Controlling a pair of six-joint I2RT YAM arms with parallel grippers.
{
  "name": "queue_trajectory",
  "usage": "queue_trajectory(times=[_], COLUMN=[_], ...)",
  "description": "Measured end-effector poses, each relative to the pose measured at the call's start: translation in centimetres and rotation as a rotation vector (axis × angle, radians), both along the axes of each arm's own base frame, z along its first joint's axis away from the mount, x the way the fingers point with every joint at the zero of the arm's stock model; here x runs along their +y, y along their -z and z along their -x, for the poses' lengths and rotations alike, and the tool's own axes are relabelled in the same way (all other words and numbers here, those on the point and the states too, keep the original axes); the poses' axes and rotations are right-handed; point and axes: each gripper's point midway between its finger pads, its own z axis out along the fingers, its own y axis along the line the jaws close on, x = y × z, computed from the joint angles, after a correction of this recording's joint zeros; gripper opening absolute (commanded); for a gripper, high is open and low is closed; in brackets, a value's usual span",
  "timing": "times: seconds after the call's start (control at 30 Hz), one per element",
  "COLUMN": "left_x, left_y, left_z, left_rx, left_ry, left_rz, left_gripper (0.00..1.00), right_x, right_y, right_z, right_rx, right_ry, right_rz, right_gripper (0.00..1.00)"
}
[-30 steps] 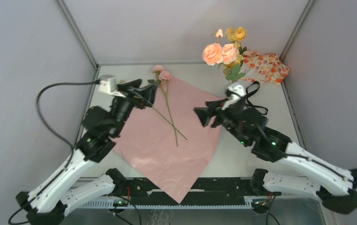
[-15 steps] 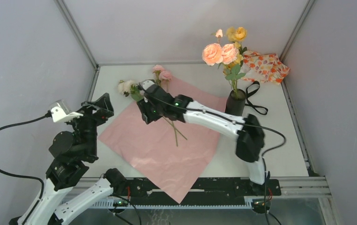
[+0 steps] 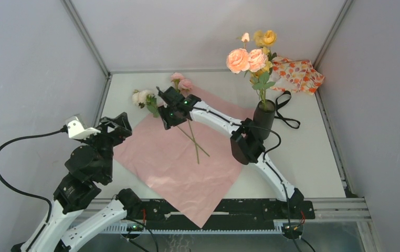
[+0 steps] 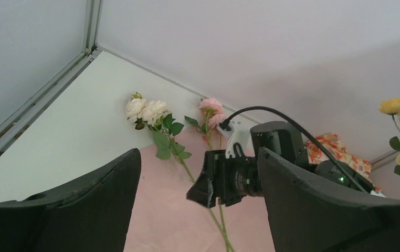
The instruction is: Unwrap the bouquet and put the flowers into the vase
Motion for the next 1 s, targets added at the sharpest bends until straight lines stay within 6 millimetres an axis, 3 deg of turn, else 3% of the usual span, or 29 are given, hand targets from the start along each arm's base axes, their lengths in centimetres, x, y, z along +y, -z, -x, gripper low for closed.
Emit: queue_trajectory(times=[0.2,0.33,0.6,0.7,1.0], left_x=[-0.1,-0.1,-0.4,-0.6,-0.7], left_y=[0.7,0.7,0.9,1.1,1.3], left_z=[-0.1,-0.1,-0.4,-0.6,-0.7], left_rx=[0.017,0.017,0.03,0.039,0.046], left_ry=[0.0,0.0,0.0,0.001,0.0], left_rz=[-0.011,-0.011,-0.023,-0.031,-0.037], left_gripper=[0.86,0.87,0.87,0.87,0.87], right_x=[-2.0,-2.1,-2.2,-2.4,-2.5], right_y=[0.3,0.5,4.4,5.7,5.7], right_z=[-2.9,-3.3,-3.1,-3.0,-3.7], right_rx=[-0.018,-0.04,-0.025,-0.016,-0.055], right_ry=[0.048,0.043,0.014,0.006,0.001], right_rz=[0.008,0.02,0.086,0.107,0.12], right_gripper=[0.63,0.63,0.61,0.58,0.37])
